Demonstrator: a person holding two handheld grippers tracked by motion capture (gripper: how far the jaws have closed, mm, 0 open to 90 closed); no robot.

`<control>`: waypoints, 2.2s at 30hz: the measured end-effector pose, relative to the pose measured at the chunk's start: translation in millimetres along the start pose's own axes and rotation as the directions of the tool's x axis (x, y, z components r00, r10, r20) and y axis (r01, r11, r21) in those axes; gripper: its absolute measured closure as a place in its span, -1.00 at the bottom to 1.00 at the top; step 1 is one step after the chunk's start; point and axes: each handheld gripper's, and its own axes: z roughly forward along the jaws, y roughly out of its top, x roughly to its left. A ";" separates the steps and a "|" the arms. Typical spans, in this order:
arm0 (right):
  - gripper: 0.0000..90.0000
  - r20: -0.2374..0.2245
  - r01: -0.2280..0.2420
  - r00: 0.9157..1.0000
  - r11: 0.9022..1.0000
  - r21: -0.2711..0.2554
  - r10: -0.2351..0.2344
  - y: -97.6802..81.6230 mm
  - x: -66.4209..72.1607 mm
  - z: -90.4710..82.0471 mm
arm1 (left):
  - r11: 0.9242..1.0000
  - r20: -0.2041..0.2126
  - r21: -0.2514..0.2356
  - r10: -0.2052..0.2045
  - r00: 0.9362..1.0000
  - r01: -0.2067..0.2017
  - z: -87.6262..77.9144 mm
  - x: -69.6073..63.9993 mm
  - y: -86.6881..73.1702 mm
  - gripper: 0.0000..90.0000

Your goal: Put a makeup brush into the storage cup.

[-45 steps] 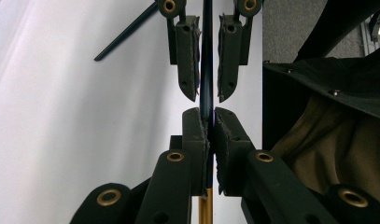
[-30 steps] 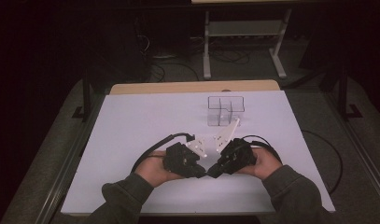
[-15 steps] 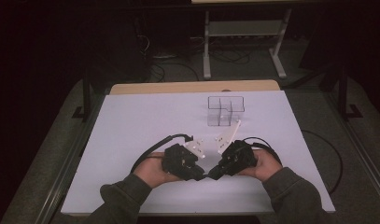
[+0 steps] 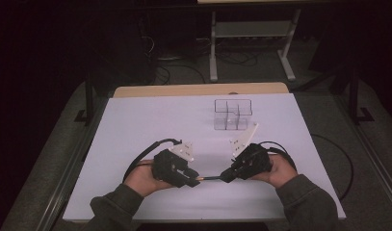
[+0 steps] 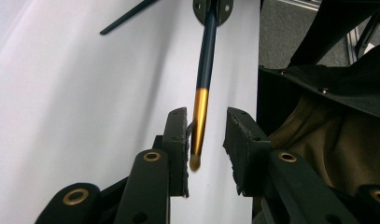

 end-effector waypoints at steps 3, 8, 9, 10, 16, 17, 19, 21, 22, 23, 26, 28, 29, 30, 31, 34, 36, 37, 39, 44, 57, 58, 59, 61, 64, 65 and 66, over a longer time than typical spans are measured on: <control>0.85 0.007 0.001 1.000 1.000 -0.006 -0.001 -0.6 0.4 -1.6 | 1.000 -0.002 0.000 -0.006 1.000 0.006 0.3 1.0 -2.9 0.54; 0.85 0.013 0.004 1.000 1.000 -0.012 -0.004 -0.9 1.5 -3.3 | 1.000 -0.004 0.005 -0.023 1.000 0.023 1.8 4.2 -6.0 0.57; 0.85 0.015 0.007 1.000 1.000 -0.014 -0.007 -1.1 1.4 -3.5 | 1.000 -0.003 0.004 -0.024 1.000 0.024 2.0 4.7 -6.1 0.59; 0.85 0.015 0.004 1.000 1.000 -0.015 -0.004 -1.1 1.6 -3.5 | 1.000 0.000 0.007 -0.023 1.000 0.023 2.0 5.0 -6.0 0.60; 0.85 0.020 0.014 1.000 1.000 -0.019 -0.014 -1.4 1.6 -4.4 | 1.000 0.006 0.014 -0.017 1.000 0.017 3.1 5.7 -5.0 0.71; 0.85 0.017 0.010 1.000 1.000 -0.021 -0.009 -1.4 2.1 -4.6 | 1.000 0.007 0.016 -0.013 1.000 0.013 3.1 6.0 -4.8 0.73; 0.85 0.022 0.013 1.000 1.000 -0.021 -0.012 -1.5 2.4 -4.9 | 1.000 0.010 0.021 -0.008 1.000 0.007 2.9 6.4 -4.1 0.77; 0.85 0.024 0.016 1.000 1.000 -0.019 -0.016 -1.6 2.6 -5.2 | 1.000 0.011 0.024 -0.005 1.000 0.005 3.2 6.4 -3.5 0.82; 0.85 0.026 0.018 1.000 1.000 -0.018 -0.017 -1.6 2.6 -5.2 | 1.000 0.011 0.027 -0.004 1.000 0.004 3.2 6.5 -3.3 0.83; 0.85 0.026 0.015 1.000 1.000 -0.015 -0.014 -1.6 3.1 -5.3 | 1.000 0.009 0.030 -0.003 1.000 0.002 3.2 6.4 -2.9 0.84; 0.85 0.026 0.016 1.000 1.000 -0.014 -0.016 -1.8 3.0 -5.1 | 0.999 0.009 0.038 0.003 1.000 -0.003 3.4 6.5 -1.8 0.84; 0.85 0.025 0.018 1.000 1.000 -0.013 -0.018 -2.0 2.9 -5.0 | 0.999 0.011 0.048 0.010 1.000 -0.010 3.6 6.5 -1.0 0.86; 0.85 0.025 0.019 1.000 1.000 -0.012 -0.019 -2.1 2.9 -4.9 | 0.998 0.011 0.055 0.015 1.000 -0.015 3.7 6.2 -0.4 0.87; 0.85 0.025 0.021 0.999 1.000 -0.012 -0.021 -2.2 2.9 -4.8 | 0.998 0.009 0.054 0.019 1.000 -0.020 3.9 6.1 0.0 0.87; 0.85 0.026 0.023 0.999 1.000 -0.009 -0.023 -2.4 2.8 -4.5 | 0.998 0.011 0.058 0.019 1.000 -0.020 4.0 5.8 0.6 0.87; 0.85 0.023 0.034 0.999 0.999 -0.010 -0.034 -3.2 2.1 -3.8 | 0.997 0.021 0.068 0.024 0.999 -0.025 4.6 5.9 1.6 0.88; 0.85 0.021 0.030 0.999 1.000 -0.003 -0.030 -3.3 2.8 -3.8 | 0.997 0.019 0.072 0.028 0.999 -0.029 4.8 5.4 2.6 0.89; 0.85 0.023 0.033 0.999 0.999 0.000 -0.033 -3.4 2.5 -3.8 | 0.997 0.019 0.069 0.023 1.000 -0.024 5.0 4.9 3.1 0.89; 0.84 0.021 0.032 0.999 0.999 0.000 -0.032 -3.9 2.1 -3.5 | 0.997 0.018 0.075 0.029 0.999 -0.030 4.6 5.1 4.4 0.89; 0.70 0.031 0.021 0.999 1.000 0.024 -0.022 -3.9 0.9 -0.9 | 0.996 0.008 0.083 0.033 0.999 -0.034 3.8 4.2 7.6 0.90; 0.59 0.041 0.040 0.998 0.997 0.072 -0.043 23.1 2.0 -7.9 | 0.992 -0.006 0.114 0.049 0.999 -0.048 4.1 0.6 16.7 0.90; 0.60 0.039 0.046 0.998 0.996 0.074 -0.049 25.4 2.0 -7.4 | 0.992 -0.009 0.115 0.055 0.998 -0.053 4.5 0.3 17.8 0.90; 0.60 0.034 0.062 0.997 0.995 0.077 -0.065 29.0 1.3 -5.6 | 0.992 -0.006 0.117 0.050 0.999 -0.049 4.8 -0.3 18.5 0.90; 0.61 0.025 0.071 0.997 0.994 0.088 -0.073 32.9 1.3 -2.5 | 0.991 -0.005 0.121 0.057 0.998 -0.056 5.1 -0.1 19.8 0.90; 0.61 0.012 0.077 0.997 0.990 0.116 -0.079 38.1 0.7 5.1 | 0.991 -0.006 0.123 0.061 0.998 -0.060 5.6 -0.5 21.7 0.90; 0.62 0.007 0.067 0.998 0.990 0.124 -0.068 38.8 1.1 6.6 | 0.990 -0.007 0.125 0.065 0.998 -0.064 5.6 -0.5 22.6 0.90; 0.62 0.002 0.076 0.997 0.989 0.129 -0.077 39.9 0.2 9.4 | 0.990 -0.006 0.126 0.066 0.998 -0.065 5.7 -0.6 23.3 0.90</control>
